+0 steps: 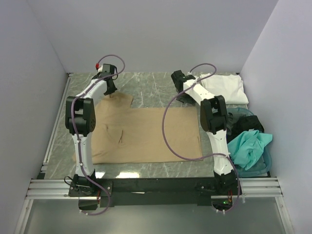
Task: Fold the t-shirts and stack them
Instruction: Fold the tshirt
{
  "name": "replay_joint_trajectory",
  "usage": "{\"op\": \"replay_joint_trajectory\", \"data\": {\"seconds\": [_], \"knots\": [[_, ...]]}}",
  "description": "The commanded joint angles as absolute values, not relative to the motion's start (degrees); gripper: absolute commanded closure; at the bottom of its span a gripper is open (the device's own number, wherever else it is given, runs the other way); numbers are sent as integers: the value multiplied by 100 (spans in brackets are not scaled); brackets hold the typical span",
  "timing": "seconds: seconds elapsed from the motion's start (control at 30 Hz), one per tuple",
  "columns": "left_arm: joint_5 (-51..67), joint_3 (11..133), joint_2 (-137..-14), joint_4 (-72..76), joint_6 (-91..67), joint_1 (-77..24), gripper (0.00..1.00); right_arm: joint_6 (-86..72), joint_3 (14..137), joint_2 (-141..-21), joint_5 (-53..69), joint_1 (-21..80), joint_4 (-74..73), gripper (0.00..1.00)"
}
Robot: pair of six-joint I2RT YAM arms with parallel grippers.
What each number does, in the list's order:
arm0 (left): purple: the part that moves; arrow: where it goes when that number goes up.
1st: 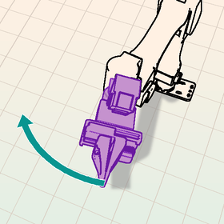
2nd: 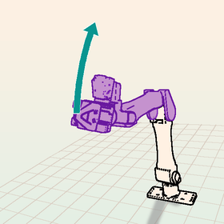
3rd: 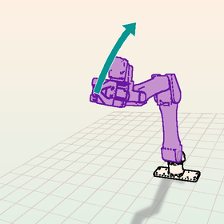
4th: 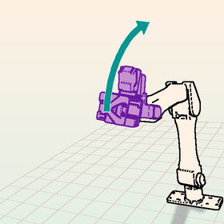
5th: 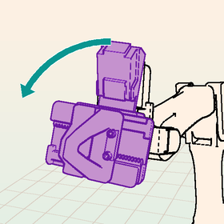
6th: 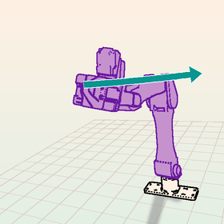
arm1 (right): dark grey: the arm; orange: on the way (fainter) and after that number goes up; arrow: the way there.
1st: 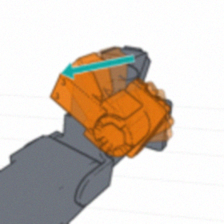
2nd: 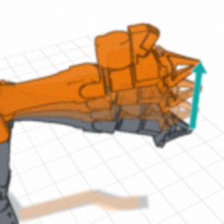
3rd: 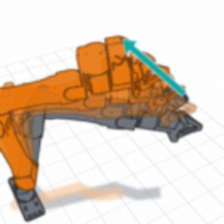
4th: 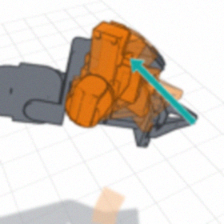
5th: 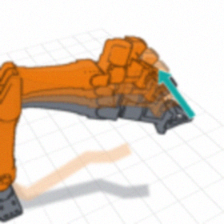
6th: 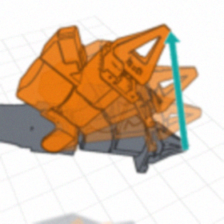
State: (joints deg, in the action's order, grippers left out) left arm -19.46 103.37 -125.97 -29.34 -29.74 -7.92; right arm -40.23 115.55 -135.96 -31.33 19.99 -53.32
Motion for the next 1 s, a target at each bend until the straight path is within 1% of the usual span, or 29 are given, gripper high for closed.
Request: {"op": "replay_joint_trajectory", "data": {"seconds": [0.0,0.13,0.33,0.37,0.43,0.47,0.63,0.73,0.9,0.97], "knots": [[-1811,10012,-12112,-2629,-3111,-817,100,-4227,11804,-13632,-3410,1960,-5836,25],[-1802,9870,-11971,-2619,-3155,-817,100,-4280,11848,-13694,-3550,1960,-6064,31],[-1837,9651,-11725,-2540,-3155,-817,100,-4386,11523,-13492,-3507,1951,-6117,34],[-1846,9633,-11707,-2549,-3155,-817,100,-4403,11427,-13465,-3472,1951,-6126,38],[-1854,9607,-11654,-2558,-3173,-817,100,-4456,11347,-13404,-3463,1960,-6135,41],[-1846,9598,-11637,-2575,-3173,-817,100,-4473,11277,-13377,-3454,1951,-6152,46],[-1767,9501,-11523,-2514,-3182,-817,100,-4518,11153,-13298,-3454,1960,-6064,51],[-1784,9413,-11444,-2505,-3190,-817,100,-4570,11258,-13359,-3472,1951,-6161,61],[-1758,9256,-11321,-2470,-3208,-826,100,-4588,11250,-13359,-3507,1960,-6074,70],[-1767,9194,-11268,-2461,-3234,-817,100,-4579,11259,-13359,-3533,1960,-6047,77]]}}
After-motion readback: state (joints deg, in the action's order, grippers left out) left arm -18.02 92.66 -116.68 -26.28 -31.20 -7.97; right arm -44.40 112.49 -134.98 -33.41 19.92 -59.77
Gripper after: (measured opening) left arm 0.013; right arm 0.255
